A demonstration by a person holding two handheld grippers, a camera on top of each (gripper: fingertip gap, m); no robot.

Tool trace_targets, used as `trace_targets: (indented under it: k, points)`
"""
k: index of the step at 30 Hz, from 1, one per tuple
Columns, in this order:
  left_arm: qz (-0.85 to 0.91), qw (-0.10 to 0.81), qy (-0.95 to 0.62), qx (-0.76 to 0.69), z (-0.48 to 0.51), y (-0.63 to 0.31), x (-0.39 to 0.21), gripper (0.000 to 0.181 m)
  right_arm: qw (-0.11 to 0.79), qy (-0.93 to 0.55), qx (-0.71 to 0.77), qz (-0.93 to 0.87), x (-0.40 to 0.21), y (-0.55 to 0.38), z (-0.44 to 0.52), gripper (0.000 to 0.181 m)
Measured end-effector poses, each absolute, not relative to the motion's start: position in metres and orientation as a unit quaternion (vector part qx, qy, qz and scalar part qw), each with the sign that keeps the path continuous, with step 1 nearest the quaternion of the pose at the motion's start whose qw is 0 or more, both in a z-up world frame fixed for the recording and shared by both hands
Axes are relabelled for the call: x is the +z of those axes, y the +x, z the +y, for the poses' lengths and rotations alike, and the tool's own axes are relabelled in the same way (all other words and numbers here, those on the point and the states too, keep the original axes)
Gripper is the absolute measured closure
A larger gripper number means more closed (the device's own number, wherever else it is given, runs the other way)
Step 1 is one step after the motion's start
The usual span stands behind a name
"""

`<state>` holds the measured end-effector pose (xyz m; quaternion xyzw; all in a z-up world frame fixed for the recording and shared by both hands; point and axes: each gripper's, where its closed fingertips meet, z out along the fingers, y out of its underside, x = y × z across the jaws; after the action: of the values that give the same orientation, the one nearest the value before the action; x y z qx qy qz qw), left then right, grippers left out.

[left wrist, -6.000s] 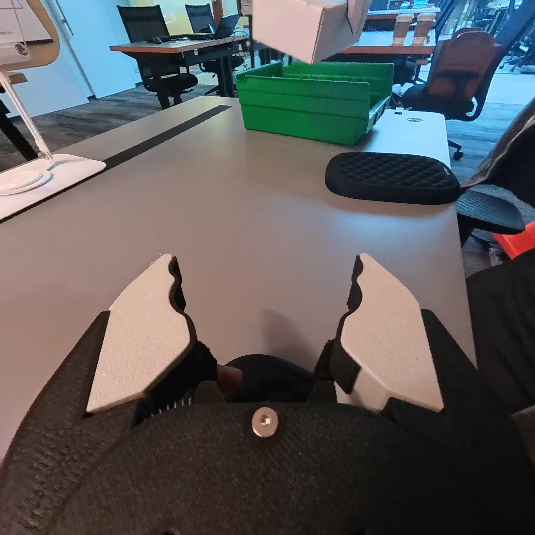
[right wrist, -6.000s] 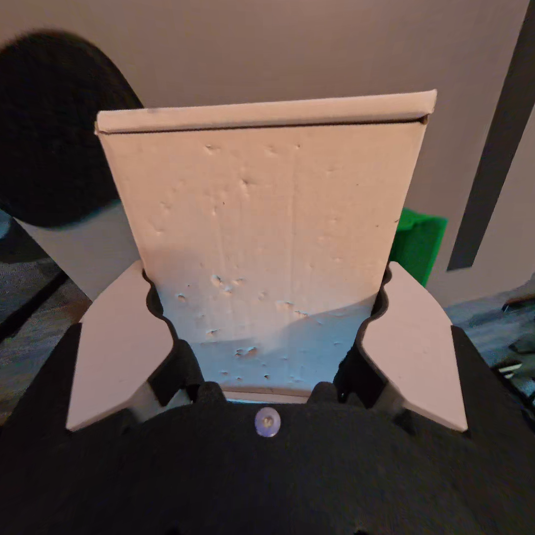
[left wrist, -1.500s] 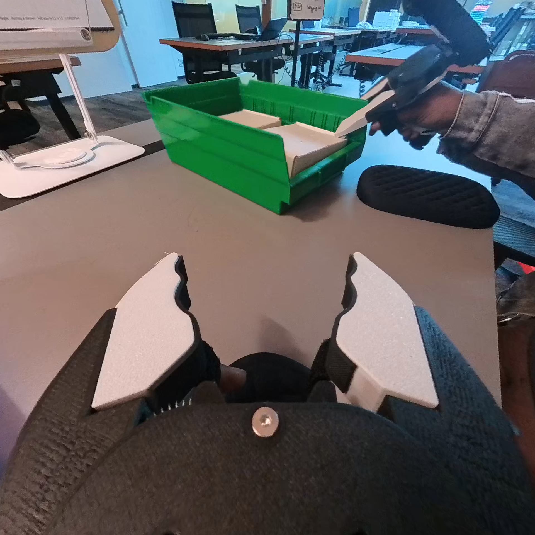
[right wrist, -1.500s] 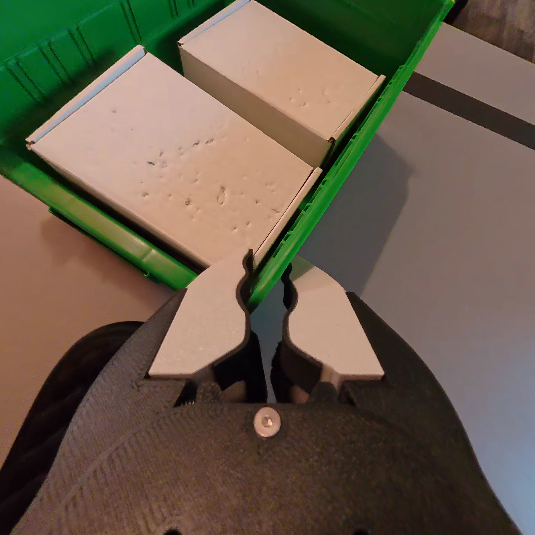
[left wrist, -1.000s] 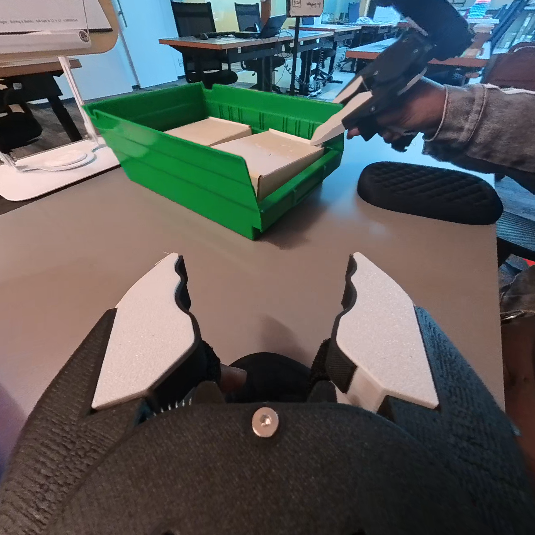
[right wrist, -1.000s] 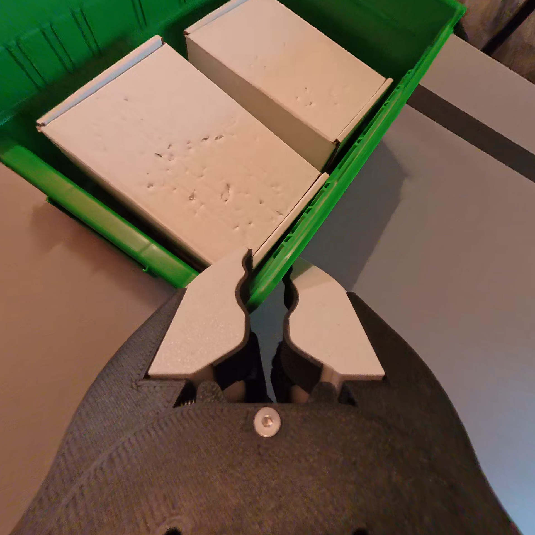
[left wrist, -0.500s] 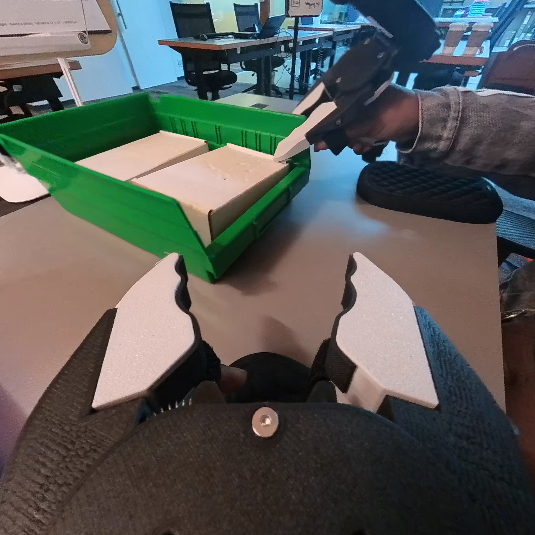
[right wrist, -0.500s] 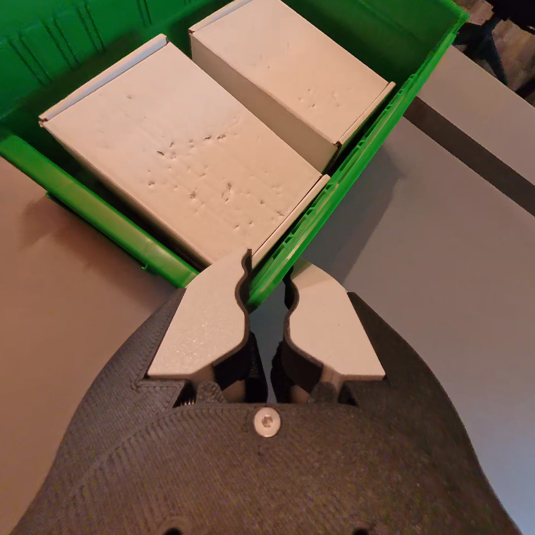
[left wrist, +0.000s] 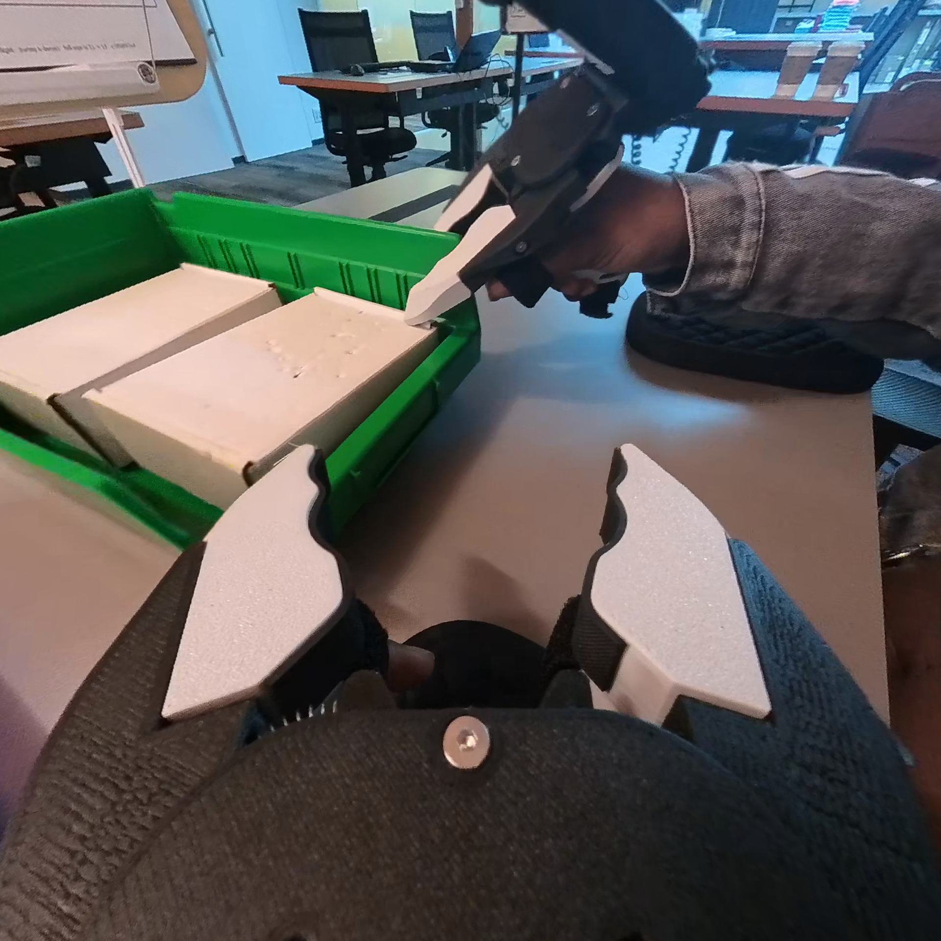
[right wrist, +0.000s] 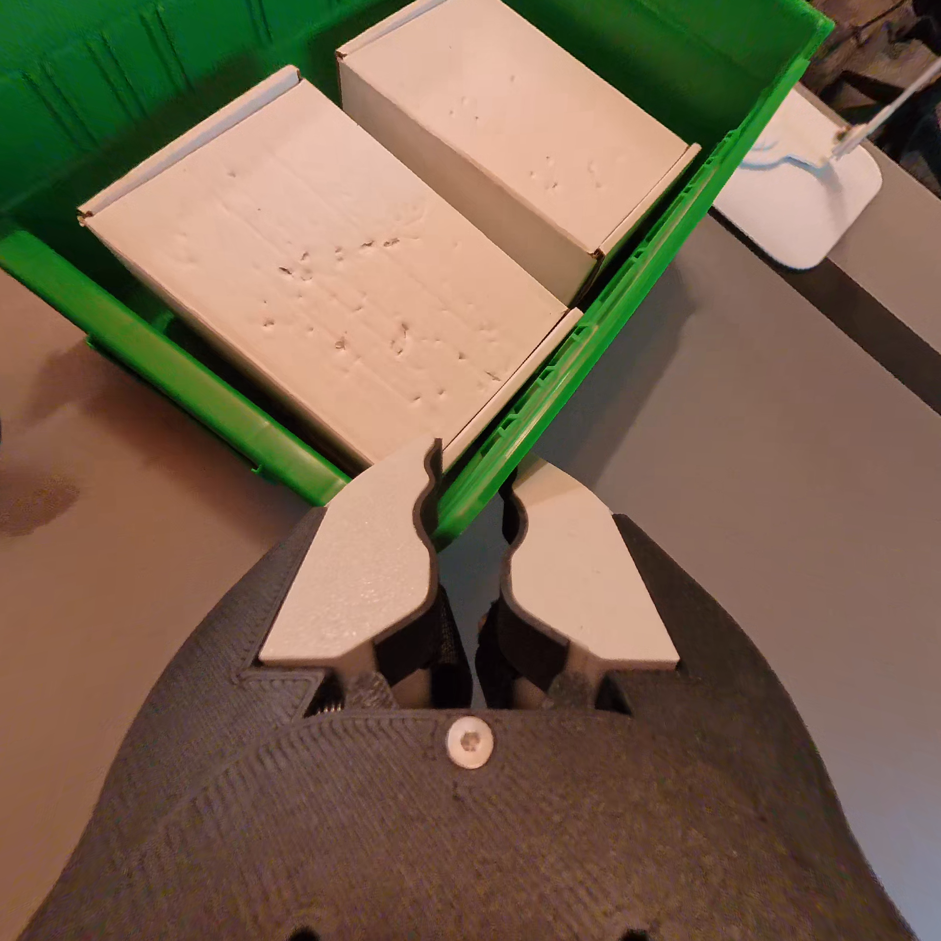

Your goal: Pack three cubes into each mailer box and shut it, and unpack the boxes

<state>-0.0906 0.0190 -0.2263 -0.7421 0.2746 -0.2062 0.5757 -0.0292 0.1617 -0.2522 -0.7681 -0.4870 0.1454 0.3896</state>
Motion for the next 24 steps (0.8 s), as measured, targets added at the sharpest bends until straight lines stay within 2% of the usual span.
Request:
trace_targets:
  k: [24]
  points:
    - [0.294,0.578,-0.734,-0.202,0.015,-0.087,-0.226,0.077,0.398,-0.750,0.176,-0.497,-0.251,-0.113,0.151,0.157]
